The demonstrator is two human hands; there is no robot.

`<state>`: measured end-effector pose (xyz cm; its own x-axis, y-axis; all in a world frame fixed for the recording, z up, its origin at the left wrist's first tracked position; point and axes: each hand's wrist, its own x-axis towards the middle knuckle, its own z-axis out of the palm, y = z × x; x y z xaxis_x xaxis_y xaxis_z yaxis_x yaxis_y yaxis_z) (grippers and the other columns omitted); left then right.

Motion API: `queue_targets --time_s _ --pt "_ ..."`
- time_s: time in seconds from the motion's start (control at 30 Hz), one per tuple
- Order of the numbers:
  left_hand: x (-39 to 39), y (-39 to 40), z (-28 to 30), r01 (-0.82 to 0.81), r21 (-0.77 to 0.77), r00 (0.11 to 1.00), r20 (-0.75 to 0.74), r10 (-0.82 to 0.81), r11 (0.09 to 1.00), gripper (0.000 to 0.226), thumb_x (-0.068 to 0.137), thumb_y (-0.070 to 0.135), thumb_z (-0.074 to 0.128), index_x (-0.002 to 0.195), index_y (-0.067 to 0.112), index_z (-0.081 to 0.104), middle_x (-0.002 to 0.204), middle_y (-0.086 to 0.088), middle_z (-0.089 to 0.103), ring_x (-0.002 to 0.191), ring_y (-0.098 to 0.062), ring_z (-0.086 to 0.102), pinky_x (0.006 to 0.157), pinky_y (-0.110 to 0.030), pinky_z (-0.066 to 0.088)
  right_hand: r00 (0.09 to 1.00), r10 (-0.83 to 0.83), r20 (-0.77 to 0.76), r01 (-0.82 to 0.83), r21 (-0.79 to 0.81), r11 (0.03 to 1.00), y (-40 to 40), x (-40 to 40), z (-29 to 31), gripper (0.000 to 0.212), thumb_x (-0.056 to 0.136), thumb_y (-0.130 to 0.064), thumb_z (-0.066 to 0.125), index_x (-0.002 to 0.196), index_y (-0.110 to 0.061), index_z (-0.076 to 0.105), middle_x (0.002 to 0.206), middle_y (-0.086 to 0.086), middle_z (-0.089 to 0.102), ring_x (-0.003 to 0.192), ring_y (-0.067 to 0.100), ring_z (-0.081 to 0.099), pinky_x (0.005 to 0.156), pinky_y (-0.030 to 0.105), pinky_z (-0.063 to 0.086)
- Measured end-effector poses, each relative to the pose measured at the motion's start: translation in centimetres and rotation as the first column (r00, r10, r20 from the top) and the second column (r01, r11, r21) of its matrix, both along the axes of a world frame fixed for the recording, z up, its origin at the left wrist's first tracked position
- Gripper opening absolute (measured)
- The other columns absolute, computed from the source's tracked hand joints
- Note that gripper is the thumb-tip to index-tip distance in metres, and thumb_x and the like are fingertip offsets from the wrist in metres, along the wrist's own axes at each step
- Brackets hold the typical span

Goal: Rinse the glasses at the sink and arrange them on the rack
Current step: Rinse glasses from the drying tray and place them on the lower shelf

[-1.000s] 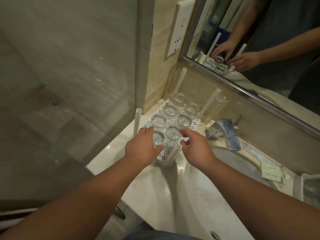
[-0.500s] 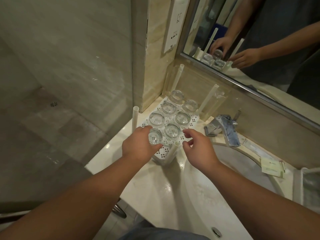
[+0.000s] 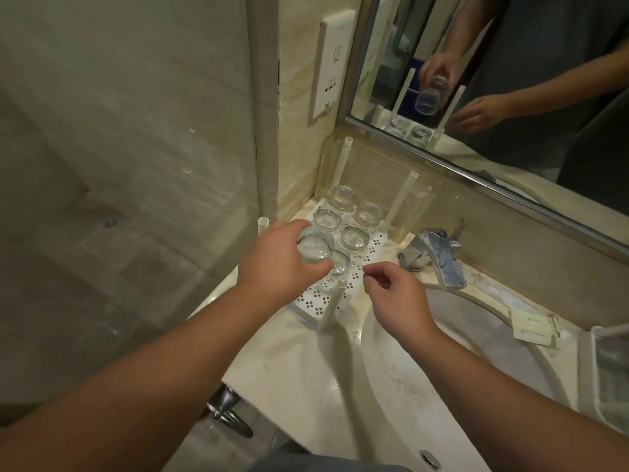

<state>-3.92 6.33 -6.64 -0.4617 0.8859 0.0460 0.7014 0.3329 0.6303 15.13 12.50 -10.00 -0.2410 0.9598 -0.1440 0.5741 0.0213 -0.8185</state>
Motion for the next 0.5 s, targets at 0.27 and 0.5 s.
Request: queue_targets --time_s 0.27,0.5 --pt "1.4 0.5 5.5 0.069 0.150 0.997 0.023 -0.073 0.986 0.073 0.061 0.063 0.077 0.128 0.036 0.061 0.118 0.010 0.062 0.102 -0.010 0.061 0.084 -0.028 0.051 0.781 -0.294 -0.551 0.091 -0.366 0.926 -0.6 -1.3 3.8 0.015 0.096 -0.019 0.061 0.094 -0.010 0.072 0.087 0.010 0.074 0.078 0.027 0.072 0.069 0.032 0.057" --pt "3.2 0.2 8.7 0.181 0.201 0.970 0.123 -0.209 0.963 0.077 0.058 0.071 0.070 0.125 0.034 0.064 0.106 0.014 0.070 0.093 -0.004 0.066 0.083 -0.033 0.057 0.591 -0.333 -0.735 -0.208 -0.537 0.817 -1.7 -1.3 5.5 0.044 0.094 -0.050 0.052 0.110 -0.011 0.062 0.080 0.013 0.063 0.082 0.033 0.071 0.085 0.039 0.056"
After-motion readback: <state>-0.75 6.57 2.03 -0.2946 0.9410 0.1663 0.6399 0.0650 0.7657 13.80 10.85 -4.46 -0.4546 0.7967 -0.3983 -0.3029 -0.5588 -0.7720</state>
